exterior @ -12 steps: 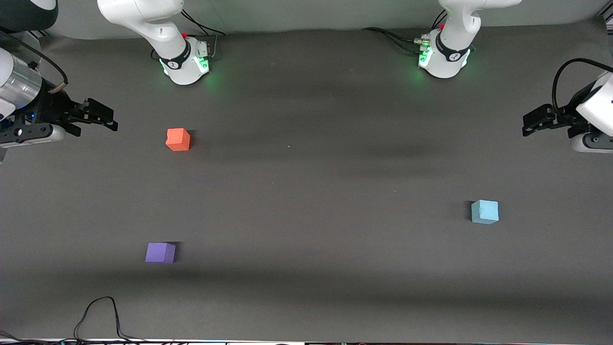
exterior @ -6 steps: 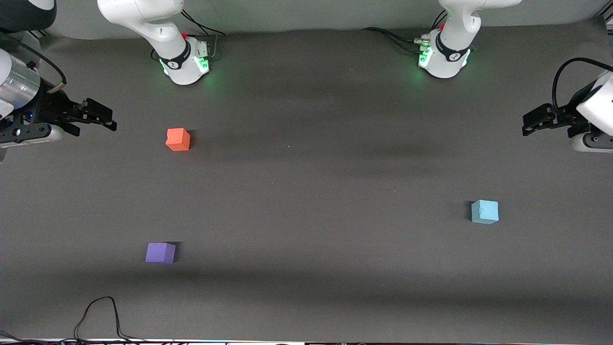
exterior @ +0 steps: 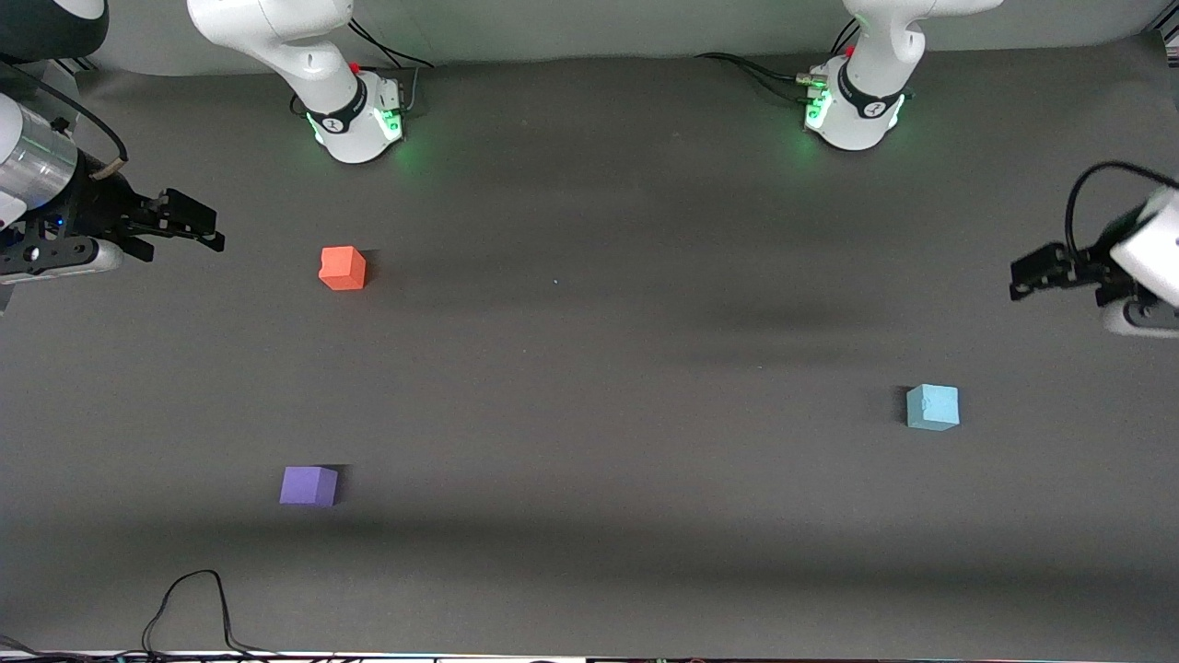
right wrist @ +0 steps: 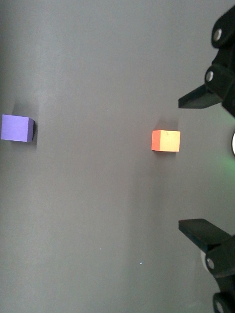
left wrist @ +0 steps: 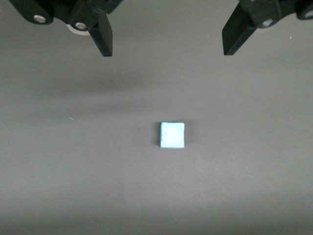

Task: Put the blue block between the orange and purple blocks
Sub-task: 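Move the left gripper toward the light blue block, then lower the left gripper over the blue block and close on it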

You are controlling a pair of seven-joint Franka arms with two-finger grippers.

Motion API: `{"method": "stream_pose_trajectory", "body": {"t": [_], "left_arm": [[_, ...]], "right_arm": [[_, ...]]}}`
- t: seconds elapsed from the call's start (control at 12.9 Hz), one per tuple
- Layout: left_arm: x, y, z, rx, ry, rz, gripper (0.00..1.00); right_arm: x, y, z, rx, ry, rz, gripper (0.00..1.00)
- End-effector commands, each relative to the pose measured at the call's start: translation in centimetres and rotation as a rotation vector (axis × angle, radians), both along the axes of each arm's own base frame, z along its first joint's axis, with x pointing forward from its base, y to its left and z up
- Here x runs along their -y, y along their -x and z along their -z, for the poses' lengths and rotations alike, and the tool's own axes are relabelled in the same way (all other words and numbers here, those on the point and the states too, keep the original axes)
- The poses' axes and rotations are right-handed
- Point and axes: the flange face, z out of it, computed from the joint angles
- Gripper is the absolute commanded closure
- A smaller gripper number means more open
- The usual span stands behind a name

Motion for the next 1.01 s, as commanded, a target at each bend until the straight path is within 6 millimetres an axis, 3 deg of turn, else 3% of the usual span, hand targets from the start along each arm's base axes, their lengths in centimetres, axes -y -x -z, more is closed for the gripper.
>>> {"method": "stream_pose_trajectory", "body": {"t": [0.0, 0.15, 0.54, 0.93], "left_arm": [[-1.2, -2.9, 4.7, 0.002, 0.003, 0.048, 0.00], [-3.1, -3.7, 10.1, -0.008, 0.004, 0.052, 0.00], [-3.8, -4.3, 23.7, 0.068, -0.003, 0.070, 0.00], [-2.8, -4.8, 32.9, 0.065, -0.001, 0.084, 0.00]], "right_arm": [[0.1, 0.3, -0.6, 0.002, 0.009, -0.023, 0.00], [0.0, 0.3, -0.6, 0.002, 0.008, -0.024, 0.00], [0.0, 0.2, -0.3, -0.003, 0.010, -0.023, 0.00], [-0.1, 0.2, -0.1, -0.006, 0.009, -0.024, 0.00]]}}
